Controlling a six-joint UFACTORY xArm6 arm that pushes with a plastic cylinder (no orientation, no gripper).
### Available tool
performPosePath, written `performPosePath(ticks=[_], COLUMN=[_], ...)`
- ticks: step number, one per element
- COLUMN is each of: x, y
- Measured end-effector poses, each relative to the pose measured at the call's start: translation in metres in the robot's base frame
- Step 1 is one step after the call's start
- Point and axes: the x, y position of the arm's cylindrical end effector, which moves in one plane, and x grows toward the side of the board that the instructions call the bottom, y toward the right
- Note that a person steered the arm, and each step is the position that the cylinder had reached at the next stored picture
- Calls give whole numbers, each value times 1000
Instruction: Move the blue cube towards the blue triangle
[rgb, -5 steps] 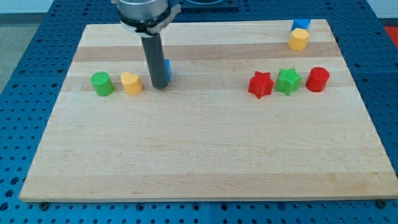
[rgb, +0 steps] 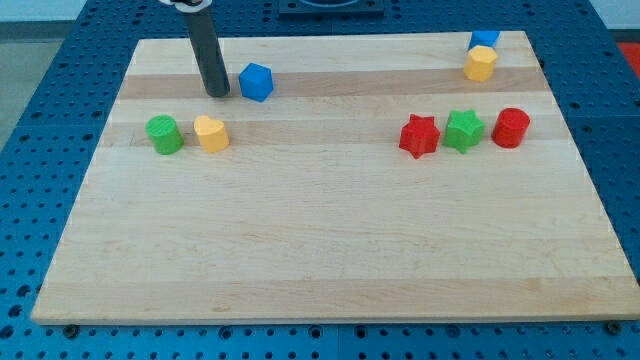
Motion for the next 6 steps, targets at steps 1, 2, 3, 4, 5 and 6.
performPosePath(ticks=[1,2,3,4,5,6], x=[0,-3,-19,-41,-43,-43], y=[20,46,75,96,124,157])
